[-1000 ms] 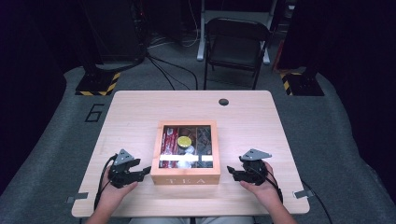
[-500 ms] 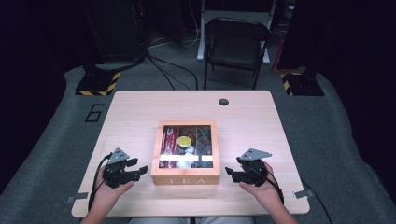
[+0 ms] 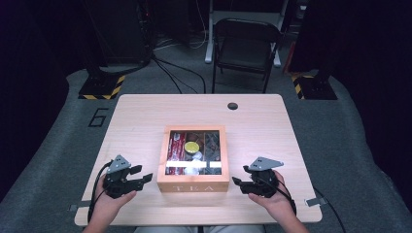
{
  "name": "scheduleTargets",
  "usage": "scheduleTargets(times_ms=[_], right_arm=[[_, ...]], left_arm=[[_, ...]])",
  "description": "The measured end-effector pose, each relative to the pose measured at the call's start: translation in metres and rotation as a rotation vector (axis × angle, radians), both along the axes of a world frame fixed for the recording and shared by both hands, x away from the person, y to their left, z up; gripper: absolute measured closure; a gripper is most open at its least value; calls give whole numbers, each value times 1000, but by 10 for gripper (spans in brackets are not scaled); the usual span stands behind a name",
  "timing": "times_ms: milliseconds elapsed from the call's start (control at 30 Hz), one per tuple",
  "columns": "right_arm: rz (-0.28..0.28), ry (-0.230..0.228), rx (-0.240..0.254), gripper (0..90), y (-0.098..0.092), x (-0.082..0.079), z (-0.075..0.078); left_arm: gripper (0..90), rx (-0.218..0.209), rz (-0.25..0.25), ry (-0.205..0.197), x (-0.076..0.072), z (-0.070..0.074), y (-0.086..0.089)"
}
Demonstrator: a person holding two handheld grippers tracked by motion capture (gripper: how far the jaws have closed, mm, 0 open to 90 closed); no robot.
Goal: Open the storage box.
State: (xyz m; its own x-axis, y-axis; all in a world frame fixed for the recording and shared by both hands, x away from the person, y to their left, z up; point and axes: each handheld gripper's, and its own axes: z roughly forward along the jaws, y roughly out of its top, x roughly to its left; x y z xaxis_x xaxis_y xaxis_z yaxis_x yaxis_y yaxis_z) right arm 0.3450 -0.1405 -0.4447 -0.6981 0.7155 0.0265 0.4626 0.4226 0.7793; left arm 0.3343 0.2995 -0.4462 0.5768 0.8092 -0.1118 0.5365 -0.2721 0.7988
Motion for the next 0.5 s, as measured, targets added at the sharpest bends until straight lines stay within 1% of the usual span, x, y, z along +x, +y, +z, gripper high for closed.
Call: scheduleTargets(times_ms=[100,233,267,300,333,367,400,467,500], right_arm=[[6,-1,15,395,2,-3,1],[17,11,22,398,5,-3,0],[20,16,32,400,6,-3,0],[24,29,61,408,7,-3,-1],[24,29,61,408,7,-3,-1],[28,34,71,412,8,-2,0],[24,28,69,414,9,-3,0],[27,33,70,416,12,-3,-1],[36,26,61,416,15,-3,-3]], left_arm=[[427,-7,-17,4,-3,1,-2],[428,-8,-30,1,-6,-1,-6],[428,-7,-35,3,-7,-2,-7],[423,-7,-37,1,-7,-3,-8],[423,-4,-38,-2,-8,-3,-9],[421,-5,-40,-1,-9,-4,-10],[419,-13,-34,-3,-9,-6,-11],[419,-17,-39,2,-10,-8,-12],[419,-20,-43,3,-11,-10,-13]])
